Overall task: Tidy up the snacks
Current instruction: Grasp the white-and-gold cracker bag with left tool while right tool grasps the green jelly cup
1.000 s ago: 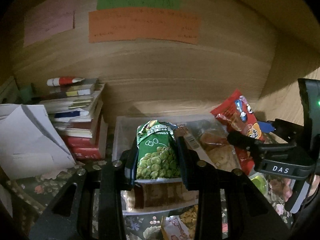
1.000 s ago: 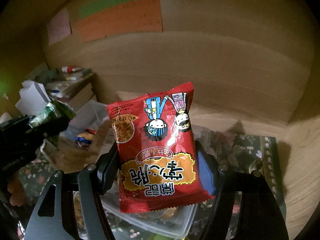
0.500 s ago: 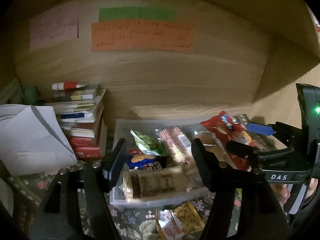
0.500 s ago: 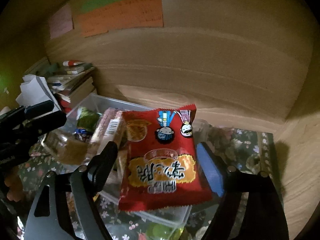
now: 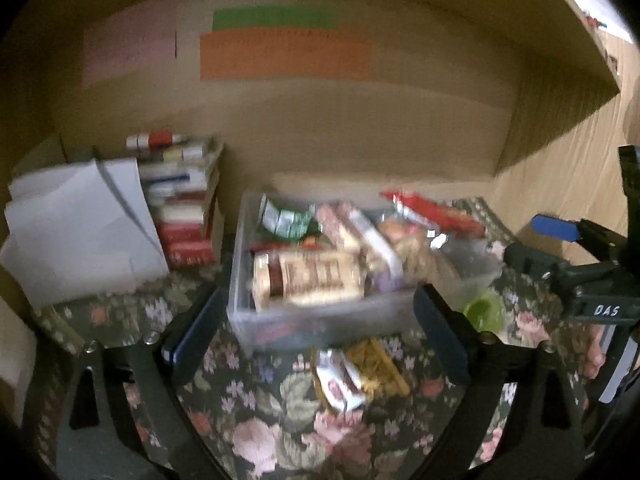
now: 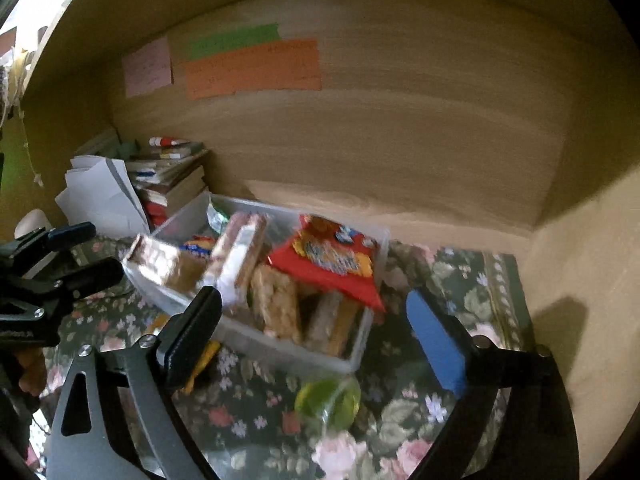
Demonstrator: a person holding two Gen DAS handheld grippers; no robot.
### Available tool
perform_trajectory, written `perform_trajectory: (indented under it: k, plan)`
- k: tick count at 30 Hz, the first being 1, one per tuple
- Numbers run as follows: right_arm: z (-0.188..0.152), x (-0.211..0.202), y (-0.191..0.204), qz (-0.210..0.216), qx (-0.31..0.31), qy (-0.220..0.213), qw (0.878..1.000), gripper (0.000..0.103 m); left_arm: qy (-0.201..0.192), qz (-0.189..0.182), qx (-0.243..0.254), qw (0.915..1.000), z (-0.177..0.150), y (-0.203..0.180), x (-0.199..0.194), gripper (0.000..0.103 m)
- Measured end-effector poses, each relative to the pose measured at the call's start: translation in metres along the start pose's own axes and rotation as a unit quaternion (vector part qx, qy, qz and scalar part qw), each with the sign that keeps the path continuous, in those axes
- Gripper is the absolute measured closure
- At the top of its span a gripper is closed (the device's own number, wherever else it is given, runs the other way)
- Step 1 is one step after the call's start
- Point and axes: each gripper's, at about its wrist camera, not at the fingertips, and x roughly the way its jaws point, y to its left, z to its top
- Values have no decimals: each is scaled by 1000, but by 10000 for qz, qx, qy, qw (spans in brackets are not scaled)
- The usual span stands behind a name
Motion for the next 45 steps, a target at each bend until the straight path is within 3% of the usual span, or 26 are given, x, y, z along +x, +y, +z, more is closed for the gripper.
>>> perform_trajectory:
  k: [15, 22, 26, 31, 45]
  plan:
    - [-63, 38, -22, 41, 477, 994, 9939, 12, 1036, -52, 187, 9944, -56, -25, 54, 7]
    - [-69, 56, -10, 313, 302, 1309, 9904, 38, 1198, -258, 381, 9917, -60, -41, 69, 8]
    - [-72, 60, -7, 203, 220, 1380, 9900, 54, 1475, -263, 459, 9876, -64, -45, 81, 28]
    - [-74, 48, -12, 273, 361, 1224, 9915, 62, 1328, -264, 389, 9900, -65, -42, 74, 43]
    - [-71, 16, -9, 329, 254, 911, 9950, 65, 685, -438, 355, 9961, -54, -31, 1, 46]
